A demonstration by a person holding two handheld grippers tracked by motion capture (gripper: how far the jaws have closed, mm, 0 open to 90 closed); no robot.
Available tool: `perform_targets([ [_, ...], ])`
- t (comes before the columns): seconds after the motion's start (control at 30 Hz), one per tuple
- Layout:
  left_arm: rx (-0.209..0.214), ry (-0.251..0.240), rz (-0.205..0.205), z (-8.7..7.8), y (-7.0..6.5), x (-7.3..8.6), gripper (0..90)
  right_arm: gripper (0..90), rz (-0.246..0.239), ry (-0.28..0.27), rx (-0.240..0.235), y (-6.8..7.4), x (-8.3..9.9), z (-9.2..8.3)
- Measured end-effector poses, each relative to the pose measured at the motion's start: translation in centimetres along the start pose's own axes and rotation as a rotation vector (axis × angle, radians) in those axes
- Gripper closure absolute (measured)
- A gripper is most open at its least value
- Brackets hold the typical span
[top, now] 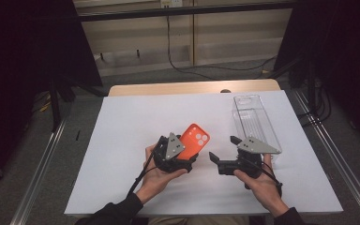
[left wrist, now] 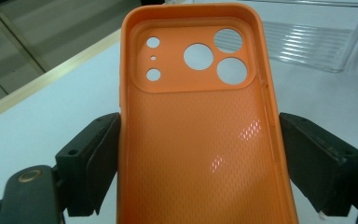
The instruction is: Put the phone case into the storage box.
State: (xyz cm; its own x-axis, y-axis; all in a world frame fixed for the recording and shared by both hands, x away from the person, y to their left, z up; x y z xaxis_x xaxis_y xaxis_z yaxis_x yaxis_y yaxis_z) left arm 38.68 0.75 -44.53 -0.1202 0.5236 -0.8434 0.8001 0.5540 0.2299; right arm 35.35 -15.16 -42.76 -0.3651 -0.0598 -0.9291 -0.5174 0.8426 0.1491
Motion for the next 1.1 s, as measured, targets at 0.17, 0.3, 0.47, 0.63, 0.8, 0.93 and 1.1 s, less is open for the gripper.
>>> perform_targets([
  [0.17, 0.023, -0.011, 0.022, 0.4, -1.1, -0.3, 16.2, 7.1, 0.019, 0.050, 0.003, -0.2, -0.4, 0.0],
  [0.3, 0.017, -0.025, 0.037, 0.2, -1.5, -0.4, 16.2, 8.3, 0.042, 0.113, -0.009, -0.3, -0.3, 0.0],
  [0.47, 0.009, -0.028, 0.033, 0.2, -1.9, 0.0, 16.2, 8.2, 0.043, 0.147, 0.005, -0.1, -0.4, 0.0],
  [0.63, -0.002, -0.040, 0.057, 0.1, -2.3, -0.1, 16.2, 8.3, 0.062, 0.168, 0.024, -0.3, -0.4, 0.0],
  [0.8, -0.015, -0.066, 0.054, -0.1, -2.3, -0.5, 16.2, 11.1, 0.091, 0.178, 0.028, -0.7, -0.6, -0.1],
  [0.93, -0.019, -0.073, 0.052, -0.1, -2.2, -0.7, 16.2, 13.1, 0.104, 0.189, 0.024, -0.5, -0.8, 0.0],
  [1.1, -0.030, -0.087, 0.058, -0.3, -2.5, -0.9, 16.2, 13.1, 0.117, 0.198, 0.000, 0.2, -1.4, 0.1],
])
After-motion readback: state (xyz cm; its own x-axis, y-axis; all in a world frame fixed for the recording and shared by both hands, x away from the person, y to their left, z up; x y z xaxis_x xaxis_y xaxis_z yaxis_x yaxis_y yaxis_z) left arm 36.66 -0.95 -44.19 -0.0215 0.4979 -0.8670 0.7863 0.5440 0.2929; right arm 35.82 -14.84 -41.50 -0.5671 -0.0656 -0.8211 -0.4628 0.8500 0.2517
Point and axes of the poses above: each handheld gripper's, and its own axes: z roughly forward along the jaws, x roughly out of its underside, y roughly to its left, the point moved 7 cm from there along z, roughly forward along the jaws, and after that the axes turned 3 degrees about z, right-handed, at the moved point
